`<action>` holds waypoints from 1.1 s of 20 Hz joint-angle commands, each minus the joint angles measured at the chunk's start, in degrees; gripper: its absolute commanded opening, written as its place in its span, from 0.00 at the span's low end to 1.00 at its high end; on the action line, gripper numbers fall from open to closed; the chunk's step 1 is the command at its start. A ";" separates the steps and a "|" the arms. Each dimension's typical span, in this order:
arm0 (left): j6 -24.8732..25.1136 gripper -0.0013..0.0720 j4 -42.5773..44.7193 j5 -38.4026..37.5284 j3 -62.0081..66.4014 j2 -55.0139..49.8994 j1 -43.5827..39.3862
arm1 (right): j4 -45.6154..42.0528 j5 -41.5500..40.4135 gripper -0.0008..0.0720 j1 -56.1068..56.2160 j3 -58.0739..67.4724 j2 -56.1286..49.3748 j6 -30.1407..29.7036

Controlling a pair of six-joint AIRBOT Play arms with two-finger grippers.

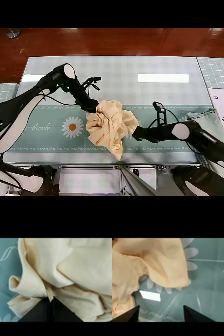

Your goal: Fold the shirts.

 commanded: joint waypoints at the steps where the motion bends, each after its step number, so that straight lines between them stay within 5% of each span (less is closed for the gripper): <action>1: 1.60 0.05 -2.56 1.01 1.42 2.27 4.50 | 0.94 -7.02 0.87 2.16 -0.46 -5.07 1.31; 6: 4.81 0.05 -20.02 1.25 0.90 6.99 12.46 | 3.89 -11.78 0.87 1.70 5.27 -12.72 0.83; 13: 5.11 0.05 -20.04 1.29 0.87 7.15 12.09 | 12.13 -4.39 0.85 1.86 22.32 -29.94 -8.20; 15: 5.11 0.05 -19.82 1.29 0.87 6.97 12.11 | 13.33 -1.03 0.68 1.81 25.24 -32.44 -9.81; 16: 5.09 0.05 -19.37 1.29 0.87 6.86 12.11 | 13.20 -0.39 0.48 1.81 26.27 -32.44 -10.78; 17: 5.11 0.05 -18.84 1.44 0.87 6.86 12.15 | 12.72 0.44 0.18 1.73 27.56 -32.33 -12.44; 18: 5.09 0.05 -18.56 1.92 0.90 6.95 12.28 | 11.82 1.81 0.05 1.31 29.51 -32.28 -14.12; 22: 2.49 0.05 -18.62 2.23 6.49 8.72 13.42 | 0.85 13.66 0.05 -3.91 46.21 -31.52 -13.84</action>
